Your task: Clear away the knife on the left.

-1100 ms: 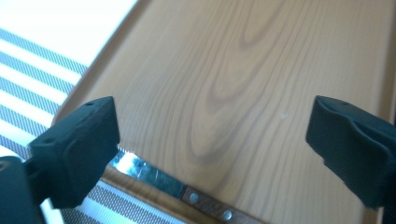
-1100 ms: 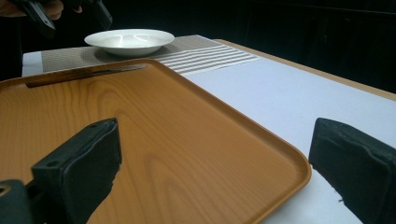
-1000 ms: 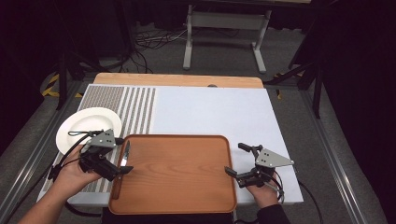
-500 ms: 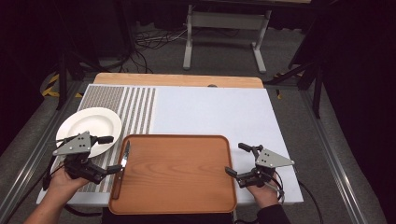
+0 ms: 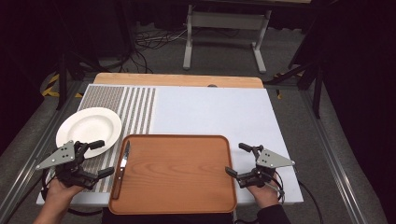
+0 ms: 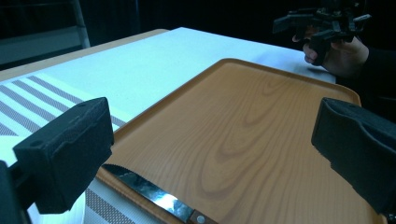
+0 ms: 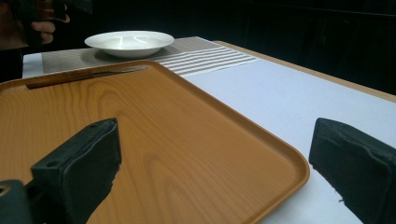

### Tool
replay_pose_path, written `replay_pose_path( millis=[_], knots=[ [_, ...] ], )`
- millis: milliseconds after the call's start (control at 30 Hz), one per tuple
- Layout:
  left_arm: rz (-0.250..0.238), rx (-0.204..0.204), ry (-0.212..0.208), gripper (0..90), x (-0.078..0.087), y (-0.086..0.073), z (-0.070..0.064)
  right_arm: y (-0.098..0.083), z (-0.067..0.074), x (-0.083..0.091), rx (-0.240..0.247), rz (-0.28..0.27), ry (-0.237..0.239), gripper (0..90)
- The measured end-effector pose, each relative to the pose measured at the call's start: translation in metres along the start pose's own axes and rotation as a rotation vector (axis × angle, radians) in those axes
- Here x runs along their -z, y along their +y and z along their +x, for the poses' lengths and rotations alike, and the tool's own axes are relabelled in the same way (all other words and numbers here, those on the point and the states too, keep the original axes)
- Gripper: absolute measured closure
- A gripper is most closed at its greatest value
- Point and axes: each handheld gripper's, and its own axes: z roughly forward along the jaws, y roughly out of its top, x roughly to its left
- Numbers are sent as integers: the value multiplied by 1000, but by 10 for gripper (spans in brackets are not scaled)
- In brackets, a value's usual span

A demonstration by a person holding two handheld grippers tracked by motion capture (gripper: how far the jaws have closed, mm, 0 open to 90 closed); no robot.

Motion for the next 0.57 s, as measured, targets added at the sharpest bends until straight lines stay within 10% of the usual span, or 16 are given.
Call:
replay_pose_path(
  millis=[567],
  knots=[
    [-40, 46, 86, 2, 9, -32, 6, -1, -1, 1, -6, -1, -2, 28]
  ],
)
